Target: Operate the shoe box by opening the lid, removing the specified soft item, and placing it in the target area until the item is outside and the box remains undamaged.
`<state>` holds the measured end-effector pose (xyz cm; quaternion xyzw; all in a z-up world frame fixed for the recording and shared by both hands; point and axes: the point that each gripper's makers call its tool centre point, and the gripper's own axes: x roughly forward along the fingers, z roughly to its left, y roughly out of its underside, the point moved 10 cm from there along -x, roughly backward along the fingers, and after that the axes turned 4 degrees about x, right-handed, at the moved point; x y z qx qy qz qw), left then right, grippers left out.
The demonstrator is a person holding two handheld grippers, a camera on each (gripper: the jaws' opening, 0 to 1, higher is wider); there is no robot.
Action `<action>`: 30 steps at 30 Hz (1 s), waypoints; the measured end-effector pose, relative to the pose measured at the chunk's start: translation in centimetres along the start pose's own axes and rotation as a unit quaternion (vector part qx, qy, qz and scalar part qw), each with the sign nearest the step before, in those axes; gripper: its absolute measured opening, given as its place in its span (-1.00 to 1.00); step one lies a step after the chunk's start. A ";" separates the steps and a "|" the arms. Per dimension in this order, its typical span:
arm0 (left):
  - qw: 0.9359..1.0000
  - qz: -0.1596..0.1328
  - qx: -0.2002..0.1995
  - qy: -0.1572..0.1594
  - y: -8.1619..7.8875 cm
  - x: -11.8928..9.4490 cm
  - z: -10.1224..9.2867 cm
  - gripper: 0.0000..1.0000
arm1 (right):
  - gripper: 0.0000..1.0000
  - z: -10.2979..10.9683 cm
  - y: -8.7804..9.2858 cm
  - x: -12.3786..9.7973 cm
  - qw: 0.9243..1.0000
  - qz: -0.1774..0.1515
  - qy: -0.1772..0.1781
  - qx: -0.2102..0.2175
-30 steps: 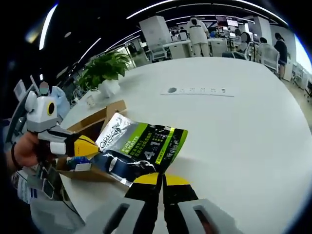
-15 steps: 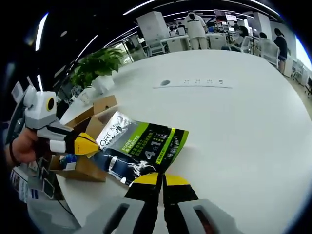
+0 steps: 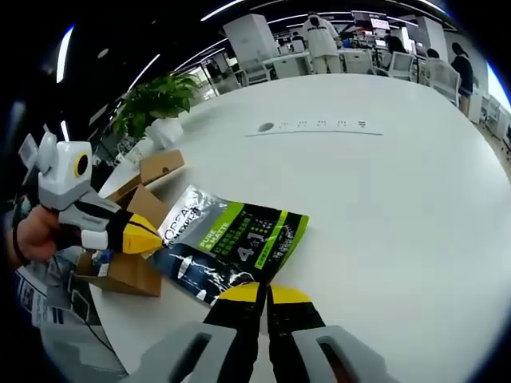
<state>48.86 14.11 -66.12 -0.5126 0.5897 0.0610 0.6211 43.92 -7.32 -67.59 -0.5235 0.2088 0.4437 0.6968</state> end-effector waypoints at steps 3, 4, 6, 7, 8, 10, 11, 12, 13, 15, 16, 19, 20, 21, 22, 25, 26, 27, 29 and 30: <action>0.999 0.014 0.036 -0.024 -0.1 0.2 0.1 -0.99 | -1.00 0.0 -0.1 0.4 1.000 0.001 -0.002 0.001; 0.999 0.016 0.043 -0.027 -0.2 0.3 0.0 -0.99 | -1.00 0.1 -0.1 0.5 1.000 0.001 -0.002 0.001; 0.998 0.023 0.058 -0.032 -0.3 0.5 -0.2 -0.99 | -1.00 0.1 -0.1 0.6 1.000 0.002 -0.001 -0.001; 0.997 0.025 0.062 -0.031 -0.3 0.5 -0.2 -0.99 | -1.00 0.0 -0.1 0.7 1.000 0.003 -0.001 0.000; 0.996 0.025 0.074 -0.036 -0.5 0.5 -0.2 -0.99 | -1.00 -0.1 -0.1 0.8 1.000 0.003 -0.001 0.002; 0.996 0.027 0.081 -0.035 -0.5 0.7 -0.2 -0.99 | -1.00 -0.4 -0.1 0.9 1.000 0.003 -0.001 0.004; 0.996 0.028 0.083 -0.034 -0.6 0.7 -0.2 -0.99 | -1.00 -0.4 -0.1 0.9 1.000 0.003 -0.001 0.004; 0.994 0.030 0.094 -0.037 -0.6 0.8 -0.2 -0.98 | -1.00 -0.5 -0.1 0.9 1.000 0.003 -0.002 0.005; 0.994 0.031 0.101 -0.037 -0.7 0.9 -0.3 -0.98 | -1.00 -0.5 -0.1 1.0 1.000 0.004 -0.002 0.005; 0.992 0.033 0.114 -0.036 -0.8 1.1 -0.4 -0.98 | -1.00 -0.7 0.0 1.1 1.000 0.006 0.000 0.005; 0.992 0.035 0.118 -0.034 -0.9 1.2 -0.5 -0.98 | -1.00 -0.8 0.0 1.2 1.000 0.006 0.001 0.004; 0.990 0.040 0.129 -0.033 -1.1 1.7 -0.6 -0.98 | -1.00 -1.2 0.1 1.3 1.000 0.009 0.004 0.006; 0.990 0.042 0.133 -0.032 -1.2 1.8 -0.6 -0.98 | -1.00 -1.3 0.1 1.3 1.000 0.009 0.004 0.007; 0.989 0.044 0.135 -0.031 -1.1 2.0 -0.6 -0.98 | -1.00 -1.4 0.2 1.2 1.000 0.009 0.005 0.009; 0.989 0.046 0.137 -0.030 -1.1 2.1 -0.6 -0.98 | -1.00 -1.5 0.1 1.2 1.000 0.008 0.004 0.010; 0.987 0.059 0.146 -0.026 -1.0 2.6 -0.8 -0.98 | -1.00 -1.8 0.1 1.3 1.000 0.009 0.005 0.011; 0.987 0.064 0.148 -0.025 -0.9 2.7 -0.9 -0.98 | -1.00 -1.8 0.1 1.3 1.000 0.010 0.005 0.012; 0.986 0.066 0.149 -0.023 -0.8 2.8 -1.0 -0.98 | -1.00 -1.9 0.2 1.4 1.000 0.011 0.007 0.011; 0.985 0.074 0.154 -0.021 -0.6 3.0 -1.0 -0.97 | -1.00 -1.9 0.3 1.5 1.000 0.015 0.008 0.008; 0.984 0.077 0.156 -0.021 -0.5 3.1 -1.0 -0.97 | -1.00 -1.9 0.4 1.6 1.000 0.016 0.008 0.008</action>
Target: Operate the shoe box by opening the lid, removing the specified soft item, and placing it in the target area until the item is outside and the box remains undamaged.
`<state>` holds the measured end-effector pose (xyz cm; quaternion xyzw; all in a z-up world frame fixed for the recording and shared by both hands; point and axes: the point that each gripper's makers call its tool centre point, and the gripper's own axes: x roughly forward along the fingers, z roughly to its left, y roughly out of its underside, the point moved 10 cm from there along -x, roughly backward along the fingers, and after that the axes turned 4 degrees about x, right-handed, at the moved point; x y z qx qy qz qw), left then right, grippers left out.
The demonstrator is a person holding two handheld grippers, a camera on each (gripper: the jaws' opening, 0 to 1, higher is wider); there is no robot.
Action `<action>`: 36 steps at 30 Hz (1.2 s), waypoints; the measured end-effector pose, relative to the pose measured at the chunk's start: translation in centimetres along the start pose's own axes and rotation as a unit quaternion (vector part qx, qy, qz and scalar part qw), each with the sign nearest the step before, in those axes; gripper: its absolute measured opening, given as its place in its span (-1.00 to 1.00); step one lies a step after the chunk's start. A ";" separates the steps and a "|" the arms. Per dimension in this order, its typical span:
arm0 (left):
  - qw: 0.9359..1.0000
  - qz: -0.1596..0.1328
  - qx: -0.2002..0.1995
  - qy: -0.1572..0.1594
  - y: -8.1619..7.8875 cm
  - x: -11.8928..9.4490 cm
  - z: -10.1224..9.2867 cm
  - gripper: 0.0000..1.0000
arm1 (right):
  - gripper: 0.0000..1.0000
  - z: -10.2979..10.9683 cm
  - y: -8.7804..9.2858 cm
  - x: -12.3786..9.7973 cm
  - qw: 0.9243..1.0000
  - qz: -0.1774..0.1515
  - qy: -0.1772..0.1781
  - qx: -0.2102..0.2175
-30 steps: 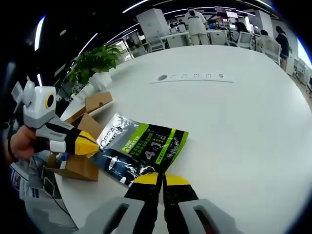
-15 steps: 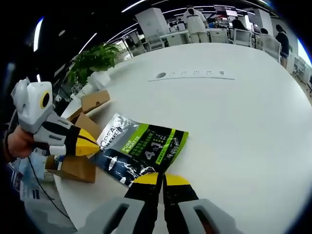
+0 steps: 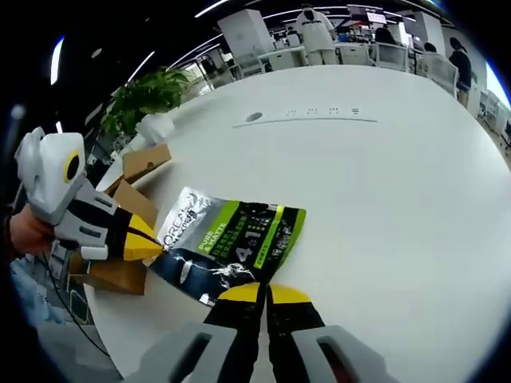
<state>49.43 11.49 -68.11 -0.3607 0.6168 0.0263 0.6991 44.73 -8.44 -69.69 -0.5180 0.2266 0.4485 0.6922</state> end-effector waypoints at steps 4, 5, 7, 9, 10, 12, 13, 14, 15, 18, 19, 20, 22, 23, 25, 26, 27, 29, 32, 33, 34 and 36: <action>1.000 0.017 0.004 0.000 0.3 0.5 0.0 -0.96 | -1.00 0.1 0.2 0.2 1.000 0.003 -0.001 0.000; 1.000 0.023 0.004 0.000 0.4 0.5 0.0 -0.96 | -1.00 0.1 0.3 0.3 1.000 0.004 -0.002 0.001; 0.999 0.036 0.002 0.003 0.6 0.8 0.0 -0.96 | -1.00 0.2 0.4 0.4 1.000 0.006 -0.002 0.001; 0.999 0.041 0.003 0.002 0.6 0.9 -0.1 -0.96 | -1.00 0.2 0.5 0.6 1.000 0.009 0.001 -0.002; 0.999 0.044 0.007 0.001 0.6 1.0 -0.1 -0.96 | -1.00 0.2 0.6 0.6 1.000 0.010 0.001 -0.002; 0.999 0.047 0.008 0.004 0.7 1.1 -0.1 -0.96 | -1.00 0.2 0.7 0.6 1.000 0.012 0.003 -0.003; 0.999 0.049 0.008 0.006 0.8 1.1 -0.1 -0.96 | -1.00 0.2 0.8 0.7 1.000 0.013 0.003 -0.003; 0.999 0.049 0.009 0.006 0.8 1.1 -0.1 -0.96 | -1.00 0.1 0.9 0.6 1.000 0.013 0.003 -0.002; 0.999 0.051 0.011 0.007 0.8 1.1 -0.1 -0.95 | -1.00 0.1 0.9 0.6 1.000 0.013 0.003 -0.001; 0.998 0.055 0.014 0.008 0.8 1.2 -0.2 -0.95 | -1.00 0.0 0.9 0.6 1.000 0.013 0.003 0.000; 0.998 0.056 0.014 0.009 0.8 1.2 -0.2 -0.94 | -1.00 0.0 1.0 0.6 1.000 0.013 0.003 0.001; 0.998 0.056 0.015 0.009 0.8 1.2 -0.2 -0.94 | -1.00 0.0 1.0 0.6 1.000 0.014 0.004 0.001; 0.998 0.056 0.014 0.010 0.8 1.2 -0.2 -0.93 | -1.00 -0.1 1.0 0.5 1.000 0.014 0.005 0.001; 0.998 0.056 0.013 0.011 0.9 1.2 -0.2 -0.92 | -1.00 -0.1 1.0 0.5 1.000 0.014 0.005 0.002; 0.998 0.057 0.012 0.013 0.8 1.2 -0.3 -0.89 | -1.00 -0.1 1.0 0.5 1.000 0.015 0.007 0.001; 0.998 0.057 0.012 0.013 0.8 1.1 -0.3 -0.86 | -1.00 -0.2 1.0 0.5 1.000 0.015 0.007 0.000; 0.998 0.058 0.013 0.014 0.8 1.1 -0.4 -0.84 | -1.00 -0.2 1.0 0.4 1.000 0.016 0.006 0.000; 0.998 0.057 0.012 0.014 0.8 1.0 -0.4 -0.80 | -1.00 -0.2 1.0 0.3 1.000 0.016 0.008 -0.001; 0.998 0.056 0.010 0.014 0.7 0.8 -0.5 -0.75 | -1.00 -0.2 1.1 0.1 1.000 0.018 0.009 -0.001; 0.998 0.054 0.006 0.015 0.6 0.7 -0.5 -0.72 | -1.00 -0.2 1.1 0.0 1.000 0.018 0.010 -0.001; 0.998 0.054 0.002 0.017 0.6 0.6 -0.5 -0.71 | -1.00 -0.2 1.1 -0.1 1.000 0.018 0.010 0.000; 0.999 0.051 -0.003 0.015 0.4 0.2 -0.4 -0.69 | -0.99 -0.2 1.1 -0.3 1.000 0.019 0.011 0.000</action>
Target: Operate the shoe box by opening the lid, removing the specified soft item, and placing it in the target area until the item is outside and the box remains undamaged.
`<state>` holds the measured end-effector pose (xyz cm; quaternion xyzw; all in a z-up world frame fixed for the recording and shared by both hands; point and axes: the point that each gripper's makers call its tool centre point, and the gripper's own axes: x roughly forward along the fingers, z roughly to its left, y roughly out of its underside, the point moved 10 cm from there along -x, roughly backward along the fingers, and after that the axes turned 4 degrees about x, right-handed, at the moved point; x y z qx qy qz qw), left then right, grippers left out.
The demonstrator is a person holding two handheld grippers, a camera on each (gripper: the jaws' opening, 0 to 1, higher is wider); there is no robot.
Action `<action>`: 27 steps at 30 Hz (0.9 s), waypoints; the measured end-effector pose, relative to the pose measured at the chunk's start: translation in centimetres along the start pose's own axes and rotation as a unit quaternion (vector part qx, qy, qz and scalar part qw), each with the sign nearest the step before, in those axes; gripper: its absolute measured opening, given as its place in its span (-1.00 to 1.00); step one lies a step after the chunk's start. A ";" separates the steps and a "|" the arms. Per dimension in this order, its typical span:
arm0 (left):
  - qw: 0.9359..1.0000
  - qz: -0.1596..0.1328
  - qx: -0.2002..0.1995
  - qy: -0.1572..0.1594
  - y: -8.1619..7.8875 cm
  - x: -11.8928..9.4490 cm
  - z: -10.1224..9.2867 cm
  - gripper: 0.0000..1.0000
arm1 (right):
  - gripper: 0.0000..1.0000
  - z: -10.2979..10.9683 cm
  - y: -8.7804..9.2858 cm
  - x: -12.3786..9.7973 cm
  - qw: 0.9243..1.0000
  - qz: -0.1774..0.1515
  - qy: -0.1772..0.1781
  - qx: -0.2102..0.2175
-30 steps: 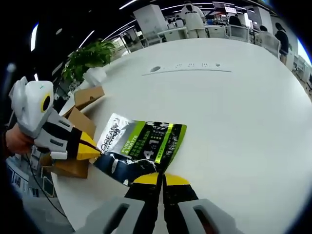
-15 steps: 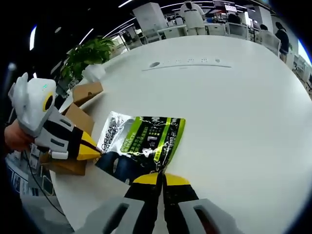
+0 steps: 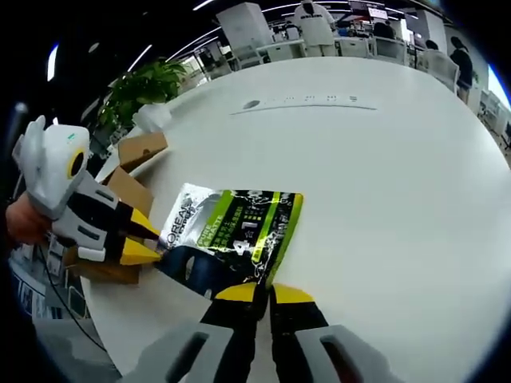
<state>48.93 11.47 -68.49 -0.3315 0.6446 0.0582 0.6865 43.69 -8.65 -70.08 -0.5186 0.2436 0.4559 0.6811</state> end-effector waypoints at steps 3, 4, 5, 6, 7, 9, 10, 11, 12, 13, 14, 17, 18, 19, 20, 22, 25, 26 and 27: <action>1.000 -0.011 -0.006 -0.002 -0.2 -0.7 0.1 -0.68 | -0.98 0.0 0.0 -0.3 1.000 0.000 0.003 -0.001; 1.000 -0.013 -0.007 -0.002 -0.2 -1.0 0.2 -0.67 | -0.98 0.1 0.0 -0.5 1.000 -0.001 0.004 -0.001; 1.000 -0.015 -0.008 -0.003 -0.2 -1.2 0.2 -0.66 | -0.98 0.1 -0.1 -0.7 1.000 -0.002 0.005 -0.002; 1.000 -0.021 -0.012 -0.005 -0.3 -1.5 0.3 -0.65 | -0.98 0.2 -0.1 -0.8 1.000 -0.003 0.005 -0.003; 0.999 -0.025 -0.020 -0.010 -0.3 -1.9 0.4 -0.61 | -0.97 0.2 -0.1 -1.0 1.000 -0.004 0.006 -0.004; 0.999 -0.036 -0.037 -0.017 -0.4 -2.6 0.6 -0.56 | -0.97 0.3 -0.2 -1.3 1.000 -0.004 0.007 -0.004; 0.998 -0.038 -0.039 -0.016 -0.4 -2.7 0.7 -0.56 | -0.97 0.4 -0.3 -1.4 1.000 -0.006 0.005 -0.001; 0.998 -0.045 -0.050 -0.013 -0.5 -3.1 0.7 -0.56 | -0.96 0.5 -0.4 -1.6 1.000 -0.009 0.004 0.002; 0.997 -0.052 -0.054 -0.011 -0.6 -3.4 0.8 -0.56 | -0.96 0.5 -0.5 -1.7 1.000 -0.010 0.004 0.002; 0.997 -0.060 -0.055 -0.014 -0.7 -3.8 0.9 -0.55 | -0.96 0.7 -0.7 -2.0 1.000 -0.016 0.004 0.000; 0.996 -0.062 -0.055 -0.016 -0.8 -4.2 0.9 -0.55 | -0.96 0.8 -0.9 -2.2 1.000 -0.018 0.004 -0.001; 0.994 -0.085 -0.062 -0.011 -1.0 -5.3 0.9 -0.54 | -0.96 1.1 -1.4 -2.8 1.000 -0.027 0.004 -0.004; 0.993 -0.097 -0.074 -0.008 -1.1 -5.8 0.9 -0.53 | -0.95 1.3 -1.7 -3.1 0.999 -0.032 0.004 -0.005; 0.992 -0.100 -0.073 -0.008 -1.0 -6.3 1.0 -0.52 | -0.95 1.4 -1.8 -3.3 0.999 -0.035 0.004 -0.005; 0.992 -0.100 -0.074 -0.006 -1.0 -6.6 1.1 -0.53 | -0.95 1.5 -2.1 -3.6 0.999 -0.040 0.003 -0.005; 0.990 -0.110 -0.084 -0.002 -0.8 -7.2 1.3 -0.52 | -0.94 1.8 -2.5 -4.1 0.999 -0.050 0.001 -0.005; 0.986 -0.129 -0.102 0.001 -0.5 -8.3 1.6 -0.51 | -0.93 2.2 -3.0 -4.8 0.998 -0.062 -0.004 -0.004; 0.985 -0.137 -0.108 -0.001 -0.3 -8.8 1.9 -0.50 | -0.93 2.4 -3.1 -5.0 0.998 -0.067 -0.006 -0.001; 0.983 -0.144 -0.114 -0.001 -0.1 -9.1 2.1 -0.48 | -0.92 2.5 -3.2 -5.2 0.997 -0.071 -0.008 -0.001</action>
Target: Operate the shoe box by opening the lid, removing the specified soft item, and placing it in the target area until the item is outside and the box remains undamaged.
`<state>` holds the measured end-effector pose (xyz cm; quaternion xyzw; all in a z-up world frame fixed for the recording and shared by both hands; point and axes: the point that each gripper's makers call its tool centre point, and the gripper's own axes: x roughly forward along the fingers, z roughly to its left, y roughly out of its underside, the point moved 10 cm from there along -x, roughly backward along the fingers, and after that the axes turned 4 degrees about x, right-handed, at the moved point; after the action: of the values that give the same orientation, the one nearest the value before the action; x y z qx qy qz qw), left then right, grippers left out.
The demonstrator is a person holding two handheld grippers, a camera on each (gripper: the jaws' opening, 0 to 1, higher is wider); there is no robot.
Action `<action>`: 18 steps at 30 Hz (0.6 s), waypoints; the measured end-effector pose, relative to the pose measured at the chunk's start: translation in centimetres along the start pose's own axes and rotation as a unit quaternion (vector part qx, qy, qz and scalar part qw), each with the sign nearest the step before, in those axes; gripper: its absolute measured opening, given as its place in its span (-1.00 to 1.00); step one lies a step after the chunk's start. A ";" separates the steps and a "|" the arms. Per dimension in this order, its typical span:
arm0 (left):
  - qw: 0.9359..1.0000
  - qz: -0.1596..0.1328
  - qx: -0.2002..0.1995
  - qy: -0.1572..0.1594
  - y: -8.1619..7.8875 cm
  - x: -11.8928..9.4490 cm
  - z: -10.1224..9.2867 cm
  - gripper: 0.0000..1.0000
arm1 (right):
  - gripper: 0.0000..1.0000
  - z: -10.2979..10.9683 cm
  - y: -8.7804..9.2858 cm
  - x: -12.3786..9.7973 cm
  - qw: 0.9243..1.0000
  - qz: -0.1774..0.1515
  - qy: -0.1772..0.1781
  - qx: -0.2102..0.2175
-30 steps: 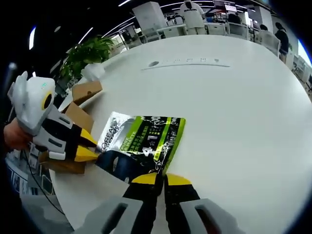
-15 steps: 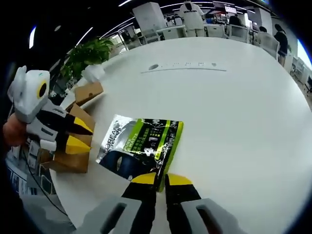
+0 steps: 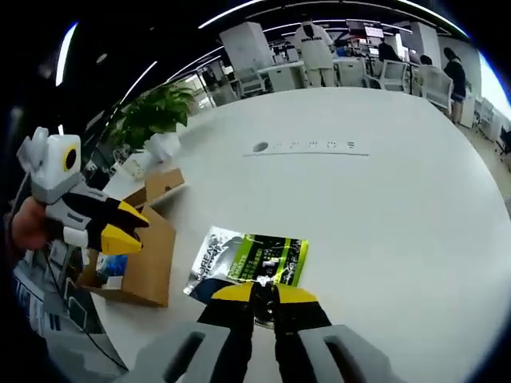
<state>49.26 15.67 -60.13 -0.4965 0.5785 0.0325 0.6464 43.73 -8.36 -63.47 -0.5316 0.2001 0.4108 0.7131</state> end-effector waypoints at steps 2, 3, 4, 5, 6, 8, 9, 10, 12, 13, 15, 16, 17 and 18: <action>1.000 -0.013 -0.008 0.000 0.1 -0.8 0.5 -0.46 | -0.92 0.3 -0.3 -0.3 1.000 -0.010 -0.005 0.006; 0.999 -0.030 -0.014 0.002 0.1 -1.4 0.6 -0.44 | -0.91 0.5 -0.4 -0.5 1.000 -0.019 -0.010 0.014; 0.999 -0.044 -0.018 0.006 0.1 -1.7 0.7 -0.43 | -0.91 0.6 -0.5 -0.6 0.999 -0.024 -0.012 0.017; 0.998 -0.057 -0.025 0.005 0.2 -2.2 1.1 -0.42 | -0.91 0.8 -0.6 -0.8 0.999 -0.034 -0.015 0.025; 0.998 -0.062 -0.029 0.002 0.4 -2.6 1.3 -0.41 | -0.90 1.0 -0.7 -0.9 0.999 -0.040 -0.019 0.028; 0.996 -0.078 -0.046 0.000 0.8 -3.4 1.7 -0.39 | -0.86 1.5 -1.0 -1.2 0.998 -0.053 -0.030 0.032; 0.995 -0.082 -0.050 0.001 0.9 -3.7 1.7 -0.38 | -0.84 1.7 -1.1 -1.3 0.997 -0.060 -0.037 0.036; 0.994 -0.092 -0.059 0.002 1.1 -4.2 1.8 -0.37 | -0.81 1.9 -1.1 -1.3 0.996 -0.065 -0.043 0.041; 0.993 -0.099 -0.064 0.003 1.6 -5.1 2.1 -0.37 | -0.73 2.4 -1.3 -1.4 0.995 -0.070 -0.056 0.043; 0.992 -0.107 -0.070 0.003 1.9 -5.6 2.2 -0.36 | -0.70 2.7 -1.3 -1.4 0.994 -0.073 -0.062 0.043; 0.989 -0.123 -0.079 0.010 2.1 -6.2 2.4 -0.33 | -0.67 3.1 -1.3 -1.5 0.994 -0.080 -0.068 0.042; 0.986 -0.139 -0.085 0.018 2.3 -6.7 2.6 -0.32 | -0.65 3.4 -1.3 -1.6 0.993 -0.083 -0.070 0.041; 0.984 -0.150 -0.087 0.023 2.4 -7.0 2.7 -0.30 | -0.61 3.6 -1.3 -1.6 0.993 -0.085 -0.072 0.042; 0.984 -0.154 -0.089 0.020 2.9 -7.6 3.0 -0.29 | -0.56 3.9 -1.3 -1.7 0.992 -0.088 -0.076 0.045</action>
<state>47.15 23.18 -56.42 -0.6355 0.5027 -0.0255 0.5854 43.20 -5.53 -60.09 -0.4818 0.1156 0.3764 0.7828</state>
